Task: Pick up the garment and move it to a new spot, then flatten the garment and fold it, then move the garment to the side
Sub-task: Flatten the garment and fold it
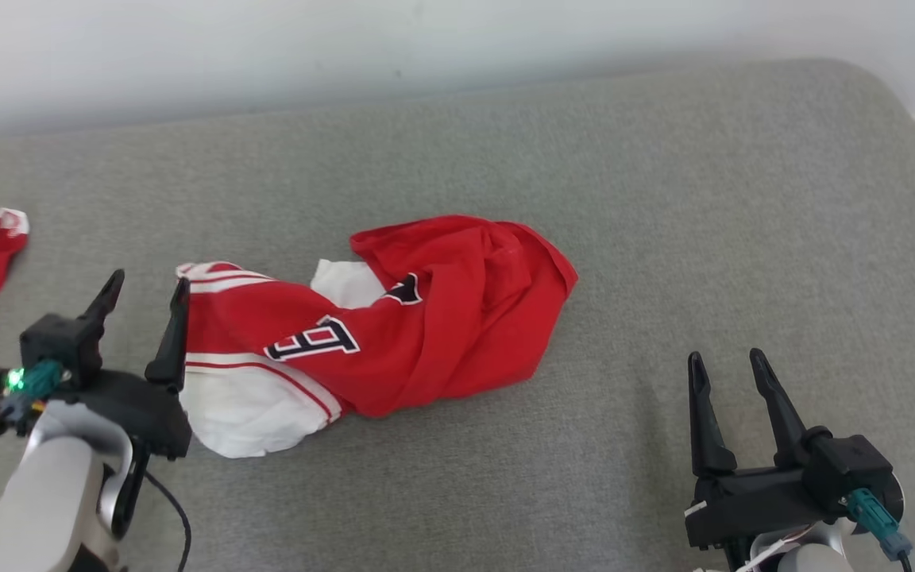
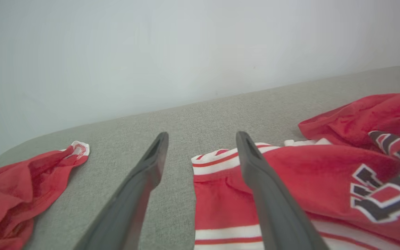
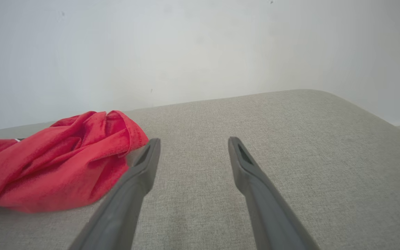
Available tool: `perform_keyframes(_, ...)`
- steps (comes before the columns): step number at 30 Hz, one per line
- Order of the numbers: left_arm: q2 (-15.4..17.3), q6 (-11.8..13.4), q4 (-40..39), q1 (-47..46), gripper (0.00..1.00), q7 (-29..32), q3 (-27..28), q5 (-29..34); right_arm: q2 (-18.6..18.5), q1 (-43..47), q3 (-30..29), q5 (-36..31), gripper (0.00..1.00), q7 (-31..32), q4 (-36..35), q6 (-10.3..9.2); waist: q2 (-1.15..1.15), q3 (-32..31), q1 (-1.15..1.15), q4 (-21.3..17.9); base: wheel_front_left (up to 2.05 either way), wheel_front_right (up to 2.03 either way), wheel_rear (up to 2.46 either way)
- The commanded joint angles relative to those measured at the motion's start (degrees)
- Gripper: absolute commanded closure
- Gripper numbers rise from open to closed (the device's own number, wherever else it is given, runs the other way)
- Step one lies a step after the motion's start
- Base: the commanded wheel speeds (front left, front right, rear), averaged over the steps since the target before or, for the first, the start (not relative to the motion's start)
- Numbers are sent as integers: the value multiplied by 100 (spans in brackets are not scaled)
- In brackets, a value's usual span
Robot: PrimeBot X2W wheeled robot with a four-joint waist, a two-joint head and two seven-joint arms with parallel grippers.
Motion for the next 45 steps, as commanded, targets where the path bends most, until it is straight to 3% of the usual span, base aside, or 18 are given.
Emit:
perform_keyframes(1,-43,24,-147,232,0,-17,157,33,26,83,-4,20,0,-2,4,-13,-1,-211,0,180,0,0,0)
perform_keyframes(13,-356,319,-2228,1788,0,-18,1509,598,42,361,-108,108,0,-2,-34,-13,-1,-629,0,607,0,0,0)
perform_keyframes(23,-1039,458,-3613,3027,0,-18,2288,1185,66,445,-140,114,0,-2,-118,-13,-1,-670,0,808,0,0,0)
perform_keyframes(28,-1368,402,-3702,3457,0,-18,2539,1342,71,480,-131,93,0,-2,-122,-13,-1,-701,0,863,0,0,0)
perform_keyframes(36,-1573,269,-3544,3747,0,-18,2620,1543,79,533,-129,79,0,-2,-112,-13,-1,-768,0,931,0,0,0)
perform_keyframes(45,-1402,55,-2857,3024,0,-19,2365,1509,7,444,-22,66,0,-2,-70,-13,-1,-702,0,781,0,0,0)
